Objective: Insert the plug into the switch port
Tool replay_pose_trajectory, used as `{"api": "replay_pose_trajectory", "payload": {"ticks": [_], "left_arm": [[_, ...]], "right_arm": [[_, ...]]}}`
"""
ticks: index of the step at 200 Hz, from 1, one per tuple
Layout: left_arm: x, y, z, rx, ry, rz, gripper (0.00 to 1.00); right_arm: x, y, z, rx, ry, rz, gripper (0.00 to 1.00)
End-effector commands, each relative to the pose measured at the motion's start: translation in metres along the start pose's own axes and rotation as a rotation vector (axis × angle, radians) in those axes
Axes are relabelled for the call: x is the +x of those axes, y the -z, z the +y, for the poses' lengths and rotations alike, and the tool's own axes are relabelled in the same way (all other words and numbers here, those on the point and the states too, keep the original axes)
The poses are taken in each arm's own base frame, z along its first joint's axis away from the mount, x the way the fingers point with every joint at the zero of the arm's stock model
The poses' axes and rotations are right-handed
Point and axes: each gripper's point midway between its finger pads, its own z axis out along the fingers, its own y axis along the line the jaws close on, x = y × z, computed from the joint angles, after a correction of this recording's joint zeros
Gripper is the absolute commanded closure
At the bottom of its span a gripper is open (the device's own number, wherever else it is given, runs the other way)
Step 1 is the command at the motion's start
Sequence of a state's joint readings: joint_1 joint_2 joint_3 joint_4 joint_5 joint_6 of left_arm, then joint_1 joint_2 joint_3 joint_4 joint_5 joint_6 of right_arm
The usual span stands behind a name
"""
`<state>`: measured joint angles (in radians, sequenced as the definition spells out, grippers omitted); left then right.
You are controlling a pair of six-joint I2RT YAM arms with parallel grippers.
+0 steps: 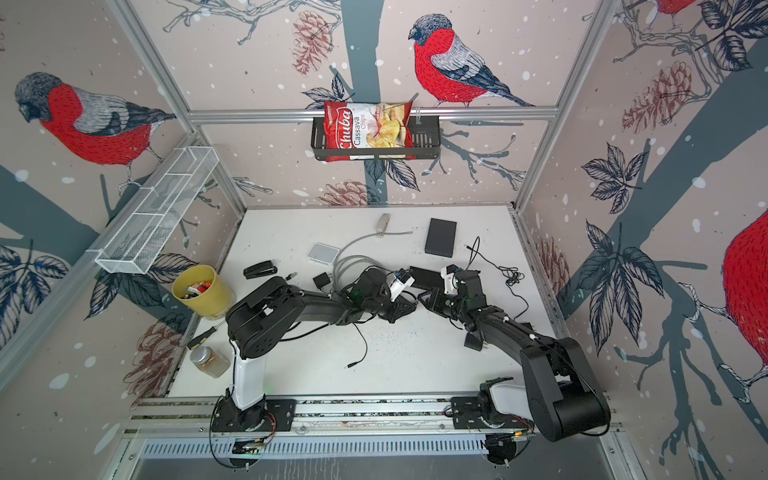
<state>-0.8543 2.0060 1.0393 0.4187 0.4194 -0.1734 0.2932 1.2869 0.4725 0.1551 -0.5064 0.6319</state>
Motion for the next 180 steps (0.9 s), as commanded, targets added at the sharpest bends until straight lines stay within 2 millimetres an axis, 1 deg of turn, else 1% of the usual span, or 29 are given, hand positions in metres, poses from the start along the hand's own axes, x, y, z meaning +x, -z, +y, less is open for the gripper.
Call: {"api": "replay_pose_trajectory", "payload": {"ticks": [1, 28, 57, 85, 97, 122, 130, 142, 154, 180], "left_arm": [[0.021, -0.001, 0.035, -0.236, -0.046, 0.115, 0.95], [0.022, -0.005, 0.05, -0.388, -0.026, 0.174, 0.94], [0.02, -0.007, 0.055, -0.466, 0.045, 0.212, 0.94], [0.021, 0.0, 0.064, -0.549, 0.112, 0.229, 0.94], [0.022, 0.002, 0.065, -0.562, 0.128, 0.248, 0.94], [0.022, 0.003, 0.062, -0.556, 0.142, 0.279, 0.94], [0.02, 0.003, 0.063, -0.565, 0.15, 0.283, 0.94], [0.017, 0.004, 0.064, -0.575, 0.162, 0.294, 0.94], [0.015, 0.004, 0.065, -0.572, 0.171, 0.3, 0.94], [0.013, -0.001, 0.069, -0.568, 0.175, 0.331, 0.93]], "right_arm": [[-0.019, 0.006, -0.014, 0.111, -0.008, -0.055, 0.59], [-0.055, 0.016, -0.03, 0.235, -0.015, -0.135, 0.57], [-0.092, 0.019, -0.042, 0.35, 0.035, -0.213, 0.56], [-0.123, 0.015, -0.052, 0.407, 0.086, -0.274, 0.55], [-0.133, 0.009, -0.047, 0.386, 0.134, -0.28, 0.55], [-0.146, -0.01, -0.034, 0.309, 0.223, -0.264, 0.54], [-0.147, -0.017, -0.029, 0.273, 0.254, -0.252, 0.54], [-0.149, -0.028, -0.027, 0.251, 0.28, -0.225, 0.54], [-0.148, -0.039, -0.024, 0.225, 0.311, -0.194, 0.54], [-0.14, -0.058, -0.021, 0.184, 0.368, -0.139, 0.54]]}}
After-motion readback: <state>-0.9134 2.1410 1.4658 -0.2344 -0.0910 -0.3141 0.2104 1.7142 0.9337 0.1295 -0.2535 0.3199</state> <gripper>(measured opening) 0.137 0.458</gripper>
